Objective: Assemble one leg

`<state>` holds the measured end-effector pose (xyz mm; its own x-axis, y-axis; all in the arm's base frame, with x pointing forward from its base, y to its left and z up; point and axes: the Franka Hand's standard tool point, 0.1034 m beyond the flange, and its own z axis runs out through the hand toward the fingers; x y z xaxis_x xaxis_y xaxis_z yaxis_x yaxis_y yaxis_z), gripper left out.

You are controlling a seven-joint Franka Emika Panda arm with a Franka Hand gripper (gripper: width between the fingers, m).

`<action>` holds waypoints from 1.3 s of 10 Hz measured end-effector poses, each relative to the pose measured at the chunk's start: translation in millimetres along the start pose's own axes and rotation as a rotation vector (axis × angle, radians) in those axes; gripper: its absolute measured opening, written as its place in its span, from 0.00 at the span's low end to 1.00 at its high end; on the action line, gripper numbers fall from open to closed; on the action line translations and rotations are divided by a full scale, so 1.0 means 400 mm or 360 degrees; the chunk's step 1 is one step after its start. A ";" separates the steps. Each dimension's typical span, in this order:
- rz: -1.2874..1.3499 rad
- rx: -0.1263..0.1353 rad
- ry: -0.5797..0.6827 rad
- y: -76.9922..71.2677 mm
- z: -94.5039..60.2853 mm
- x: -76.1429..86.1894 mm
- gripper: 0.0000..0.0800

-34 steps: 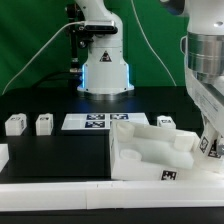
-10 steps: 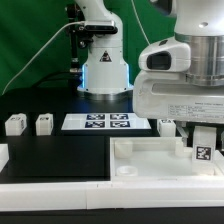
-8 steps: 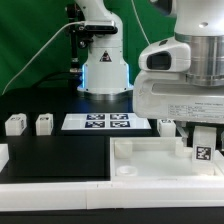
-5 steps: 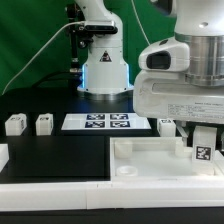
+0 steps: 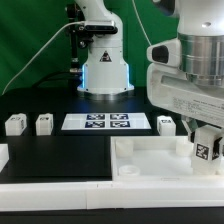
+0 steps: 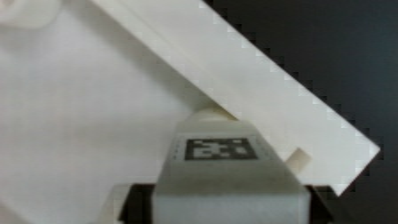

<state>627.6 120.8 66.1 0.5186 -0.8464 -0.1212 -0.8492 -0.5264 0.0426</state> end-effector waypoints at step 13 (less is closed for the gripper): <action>0.1359 0.0058 0.0066 -0.013 -0.015 0.004 0.36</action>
Offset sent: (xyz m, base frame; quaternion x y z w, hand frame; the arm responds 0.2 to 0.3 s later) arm -0.0018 0.0021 0.0019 -0.0002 0.0031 0.2836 0.9589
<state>633.6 121.7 71.6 -0.2978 -0.9543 -0.0253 -0.9527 0.2954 0.0710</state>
